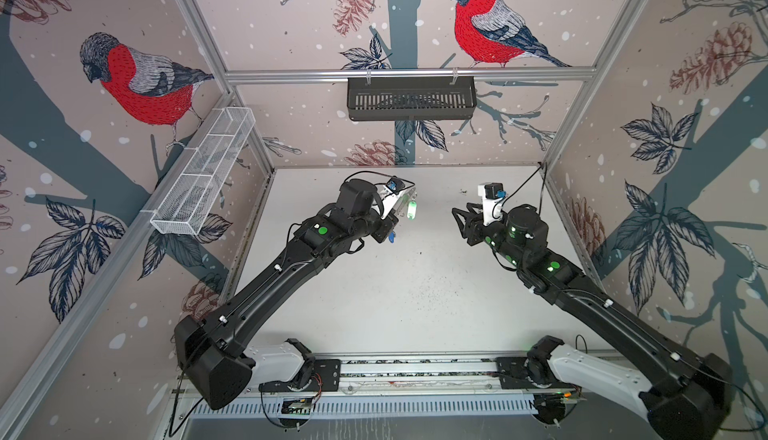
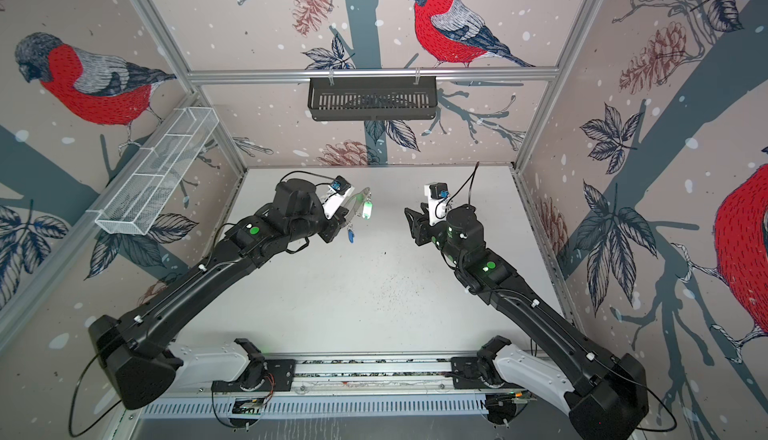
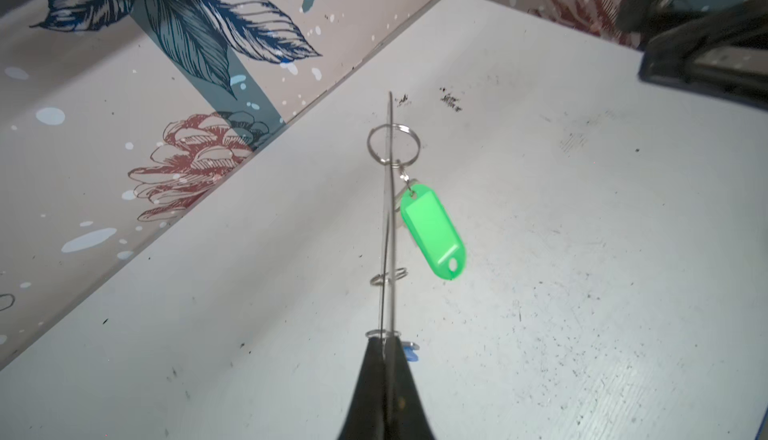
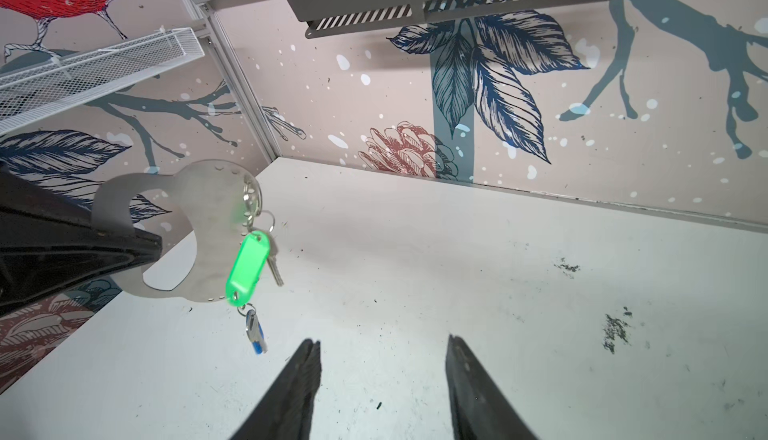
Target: Put the keys on the keyring
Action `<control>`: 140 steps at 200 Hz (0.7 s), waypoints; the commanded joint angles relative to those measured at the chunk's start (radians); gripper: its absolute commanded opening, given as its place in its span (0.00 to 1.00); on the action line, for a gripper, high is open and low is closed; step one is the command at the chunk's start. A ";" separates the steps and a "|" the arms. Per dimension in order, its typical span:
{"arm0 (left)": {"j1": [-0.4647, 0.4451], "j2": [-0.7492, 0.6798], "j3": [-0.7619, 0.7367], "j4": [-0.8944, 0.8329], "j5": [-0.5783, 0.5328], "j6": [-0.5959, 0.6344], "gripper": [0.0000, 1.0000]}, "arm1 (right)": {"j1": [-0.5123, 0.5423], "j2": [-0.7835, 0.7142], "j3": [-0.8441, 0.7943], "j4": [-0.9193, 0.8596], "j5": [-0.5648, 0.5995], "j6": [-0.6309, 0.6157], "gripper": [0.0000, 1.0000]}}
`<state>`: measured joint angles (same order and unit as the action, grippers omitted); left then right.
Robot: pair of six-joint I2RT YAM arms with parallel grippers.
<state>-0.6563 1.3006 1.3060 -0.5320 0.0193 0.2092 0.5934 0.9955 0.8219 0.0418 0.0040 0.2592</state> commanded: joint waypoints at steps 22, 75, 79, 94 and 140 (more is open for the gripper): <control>-0.003 0.079 0.098 -0.200 -0.060 0.020 0.00 | -0.027 0.004 -0.013 0.015 0.002 0.020 0.51; -0.005 0.193 0.199 -0.342 -0.161 0.004 0.00 | -0.065 0.019 -0.033 0.025 -0.024 0.035 0.51; -0.005 0.202 0.207 -0.350 -0.170 0.002 0.00 | -0.066 0.020 -0.033 0.026 -0.027 0.038 0.51; -0.005 0.240 0.234 -0.386 -0.194 -0.005 0.00 | -0.080 0.025 -0.033 0.026 -0.040 0.045 0.51; -0.005 0.384 0.340 -0.503 -0.241 -0.016 0.00 | -0.101 0.032 -0.038 0.026 -0.059 0.063 0.51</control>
<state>-0.6609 1.6268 1.5948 -0.9398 -0.1825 0.2058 0.4992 1.0229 0.7853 0.0395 -0.0322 0.2932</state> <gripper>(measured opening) 0.049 0.512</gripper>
